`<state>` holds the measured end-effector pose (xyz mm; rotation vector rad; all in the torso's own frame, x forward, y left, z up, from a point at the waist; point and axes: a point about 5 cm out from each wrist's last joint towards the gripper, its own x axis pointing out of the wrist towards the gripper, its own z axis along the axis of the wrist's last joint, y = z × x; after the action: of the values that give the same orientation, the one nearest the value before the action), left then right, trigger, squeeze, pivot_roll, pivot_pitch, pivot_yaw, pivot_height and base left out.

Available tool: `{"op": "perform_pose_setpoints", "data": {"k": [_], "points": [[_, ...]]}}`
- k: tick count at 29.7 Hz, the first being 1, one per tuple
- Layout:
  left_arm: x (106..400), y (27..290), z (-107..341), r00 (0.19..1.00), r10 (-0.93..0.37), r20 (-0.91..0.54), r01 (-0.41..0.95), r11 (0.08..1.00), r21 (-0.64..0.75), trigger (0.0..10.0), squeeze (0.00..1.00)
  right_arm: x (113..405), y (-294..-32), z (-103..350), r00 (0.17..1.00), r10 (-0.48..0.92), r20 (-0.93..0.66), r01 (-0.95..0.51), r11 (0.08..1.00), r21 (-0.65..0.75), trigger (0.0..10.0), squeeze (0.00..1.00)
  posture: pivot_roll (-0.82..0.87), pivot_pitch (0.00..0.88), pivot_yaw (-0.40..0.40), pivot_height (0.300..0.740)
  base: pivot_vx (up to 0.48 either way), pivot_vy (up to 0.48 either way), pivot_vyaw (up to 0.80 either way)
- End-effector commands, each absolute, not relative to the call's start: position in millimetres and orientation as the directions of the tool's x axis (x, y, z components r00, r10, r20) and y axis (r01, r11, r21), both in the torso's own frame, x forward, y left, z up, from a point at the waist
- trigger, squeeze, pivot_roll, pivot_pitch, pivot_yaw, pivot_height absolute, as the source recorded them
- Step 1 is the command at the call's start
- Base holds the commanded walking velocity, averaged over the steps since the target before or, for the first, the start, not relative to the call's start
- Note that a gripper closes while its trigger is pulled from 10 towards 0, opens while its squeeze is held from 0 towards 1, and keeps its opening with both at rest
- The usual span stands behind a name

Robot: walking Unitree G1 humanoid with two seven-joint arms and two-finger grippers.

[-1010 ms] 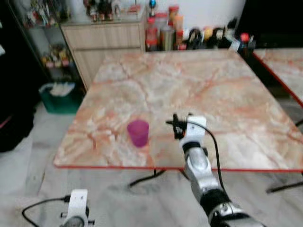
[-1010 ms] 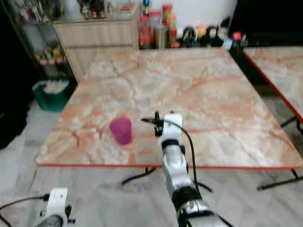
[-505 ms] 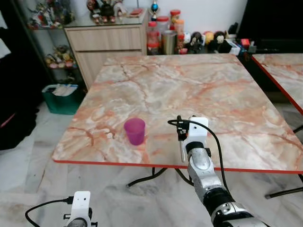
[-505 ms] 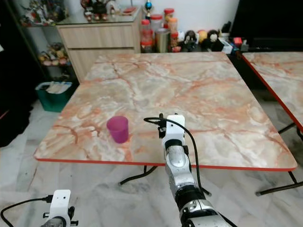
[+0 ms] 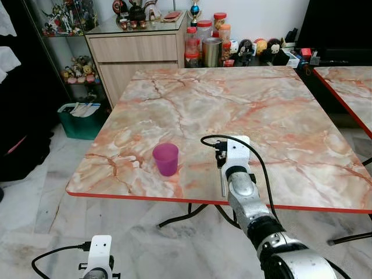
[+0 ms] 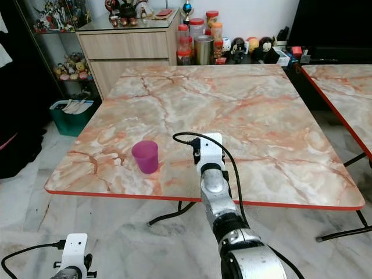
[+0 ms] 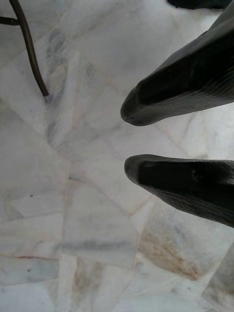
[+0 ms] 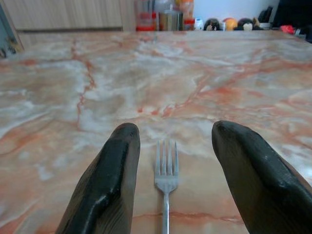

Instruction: Setting the table

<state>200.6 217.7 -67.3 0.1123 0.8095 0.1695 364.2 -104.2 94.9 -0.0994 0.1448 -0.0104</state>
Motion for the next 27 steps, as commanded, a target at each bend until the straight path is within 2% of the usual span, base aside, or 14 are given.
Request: {"op": "perform_pose_setpoints", "data": {"k": [1, 7, 12, 27], "points": [[198.2, 218.2, -69.0, 0.663, 0.191, -0.724, -0.101, 0.981, 0.166, 10.0, 0.0, 366.9, -102.1, 96.7, 0.986, -0.024, -0.166, 0.009, 0.996, -0.09, 10.0, 0.0, 0.02, 0.0, 0.041, 0.74, 0.0, 0.0, 0.0], [197.4, 216.5, -69.9, 0.66, 0.186, -0.728, -0.101, 0.982, 0.159, 10.0, 0.0, 369.4, -102.7, 95.9, 0.977, -0.041, -0.21, 0.016, 0.993, -0.119, 10.0, 0.0, 0.02, 0.0, 0.042, 0.74, 0.0, 0.0, 0.0], [196.4, 216.2, -70.5, 0.657, 0.186, -0.73, -0.106, 0.982, 0.155, 10.0, 0.0, 365.0, -106.9, 82.1, 0.947, -0.065, -0.313, 0.045, 0.997, -0.07, 10.0, 0.0, 0.03, 0.0, 0.035, 0.74, 0.0, 0.0, 0.0], [193.9, 214.1, -72.3, 0.652, 0.181, -0.737, -0.102, 0.983, 0.151, 10.0, 0.0, 355.7, -113.3, 64.1, 0.92, -0.071, -0.386, 0.043, 0.996, -0.08, 10.0, 0.0, 0.03, 0.0, 0.035, 0.74, 0.0, 0.0, 0.0]]}}
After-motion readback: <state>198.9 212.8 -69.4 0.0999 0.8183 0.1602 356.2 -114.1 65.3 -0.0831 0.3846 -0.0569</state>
